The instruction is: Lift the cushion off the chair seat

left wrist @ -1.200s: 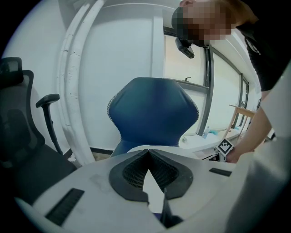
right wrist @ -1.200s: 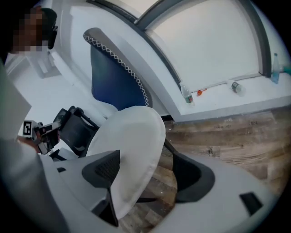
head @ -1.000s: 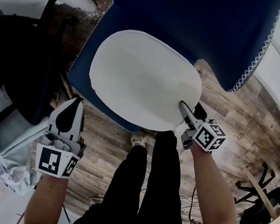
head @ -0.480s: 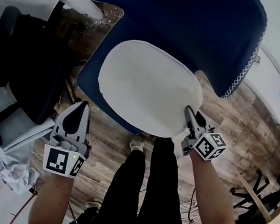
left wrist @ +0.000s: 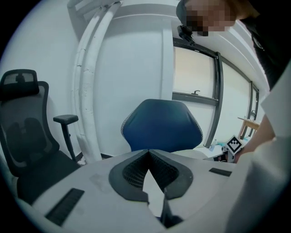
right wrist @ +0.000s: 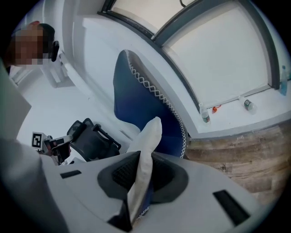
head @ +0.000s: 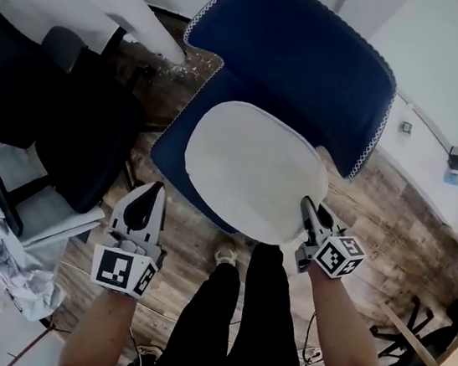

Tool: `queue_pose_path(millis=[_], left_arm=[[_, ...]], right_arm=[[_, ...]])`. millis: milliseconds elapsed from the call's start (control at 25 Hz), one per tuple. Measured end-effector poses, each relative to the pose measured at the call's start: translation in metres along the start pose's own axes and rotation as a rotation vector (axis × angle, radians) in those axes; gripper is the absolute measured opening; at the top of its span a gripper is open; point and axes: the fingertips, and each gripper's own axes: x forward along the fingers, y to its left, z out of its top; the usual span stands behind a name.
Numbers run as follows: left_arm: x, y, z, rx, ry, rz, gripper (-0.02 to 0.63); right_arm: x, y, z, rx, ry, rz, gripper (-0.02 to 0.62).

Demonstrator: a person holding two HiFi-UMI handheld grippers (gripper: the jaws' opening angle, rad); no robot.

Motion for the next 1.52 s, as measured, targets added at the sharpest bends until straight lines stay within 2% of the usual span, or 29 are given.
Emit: queue_pose_path(millis=[280,560,720,920,1360,1520], left_arm=[[-0.023,0.003,0.019,0.015,-0.026,0.01,0.005],[-0.045,0.013,0.035,-0.039,-0.027,0.051,0.005],[-0.059,0.003,0.045,-0.062,-0.006,0.056,0.005],[-0.076,0.006,0.071,-0.078,-0.026,0.091,0.005],[-0.115,0.019,0.122,-0.089,-0.105,0.167,0.005],[-0.129,0.015,0.138,-0.06,-0.123,0.171,0.005]], right_arm=[[-0.01,0.037,0.028,-0.055,-0.018,0.017,0.054],[-0.021,0.075,0.053,-0.072,-0.025,0.022,0.051],[-0.028,0.095,0.06,-0.079,0.007,0.01,0.049],[-0.039,0.117,0.065,-0.099,0.035,0.005,0.048],[-0.057,0.185,0.106,-0.201,0.03,0.1,0.043],[-0.07,0.199,0.128,-0.22,0.011,0.111,0.041]])
